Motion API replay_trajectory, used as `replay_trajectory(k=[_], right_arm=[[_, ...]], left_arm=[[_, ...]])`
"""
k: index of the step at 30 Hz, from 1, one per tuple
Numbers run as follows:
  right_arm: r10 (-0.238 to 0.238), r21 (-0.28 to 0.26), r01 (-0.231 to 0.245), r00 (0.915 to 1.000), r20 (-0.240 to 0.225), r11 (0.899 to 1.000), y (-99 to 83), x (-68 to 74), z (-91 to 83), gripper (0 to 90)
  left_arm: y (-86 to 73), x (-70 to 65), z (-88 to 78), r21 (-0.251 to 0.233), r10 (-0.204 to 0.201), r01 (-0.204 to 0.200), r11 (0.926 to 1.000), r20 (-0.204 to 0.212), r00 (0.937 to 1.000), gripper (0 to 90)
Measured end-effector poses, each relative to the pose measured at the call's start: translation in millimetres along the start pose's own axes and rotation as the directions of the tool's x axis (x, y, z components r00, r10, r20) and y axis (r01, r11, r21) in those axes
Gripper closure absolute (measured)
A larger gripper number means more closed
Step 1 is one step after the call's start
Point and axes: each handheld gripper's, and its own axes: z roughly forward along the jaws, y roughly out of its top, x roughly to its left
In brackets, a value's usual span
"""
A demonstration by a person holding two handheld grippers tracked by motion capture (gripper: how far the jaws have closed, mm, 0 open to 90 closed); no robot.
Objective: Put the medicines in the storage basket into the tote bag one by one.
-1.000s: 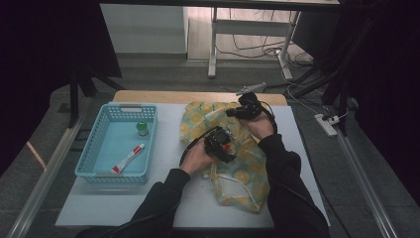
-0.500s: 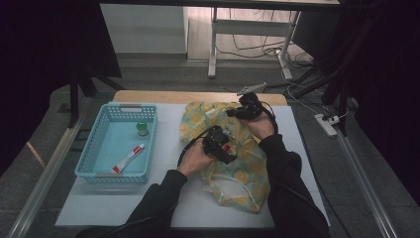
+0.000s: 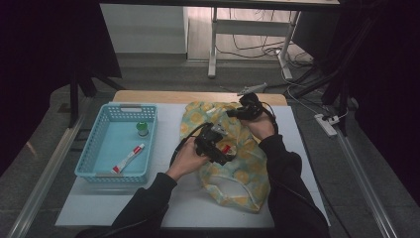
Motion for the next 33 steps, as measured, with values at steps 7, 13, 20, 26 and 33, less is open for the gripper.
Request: replay_trajectory(k=[7, 13, 20, 26, 33], right_arm=[[-0.003, 0.006, 0.003, 1.0, 0.002, 1.0, -0.2, 1.0, 0.7, 90.0], [-0.002, 0.003, 0.002, 1.0, 0.002, 1.0, -0.8, 2.0, 0.5, 90.0], [-0.007, 0.003, 0.007, 1.0, -0.001, 1.0, -0.9, 2.4, -0.7, 90.0], [-0.005, 0.003, 0.005, 1.0, -0.001, 1.0, -1.1, 2.6, -1.2, 90.0], [-0.008, -0.001, 0.008, 1.0, 0.0, 1.0, -1.5, 3.0, -2.9, 90.0]], left_arm=[[-3.8, -2.8, -27.2, -0.064, -0.006, 0.006, 0.9979, 0.0, 1.0, 0.0], [-10.9, 1.4, -44.7, -0.088, -0.021, 0.022, 0.9959, 0.004, 0.9998, 0.0], [-20.5, 8.0, -58.2, -0.085, -0.047, 0.049, 0.9952, 0.024, 0.9986, 0.0], [-28.7, 12.6, -69.7, -0.092, -0.043, 0.045, 0.9947, 0.032, 0.9986, 0.0], [-42.5, 19.5, -91.5, -0.117, -0.062, 0.061, 0.9912, 0.001, 0.9981, 0.0]])
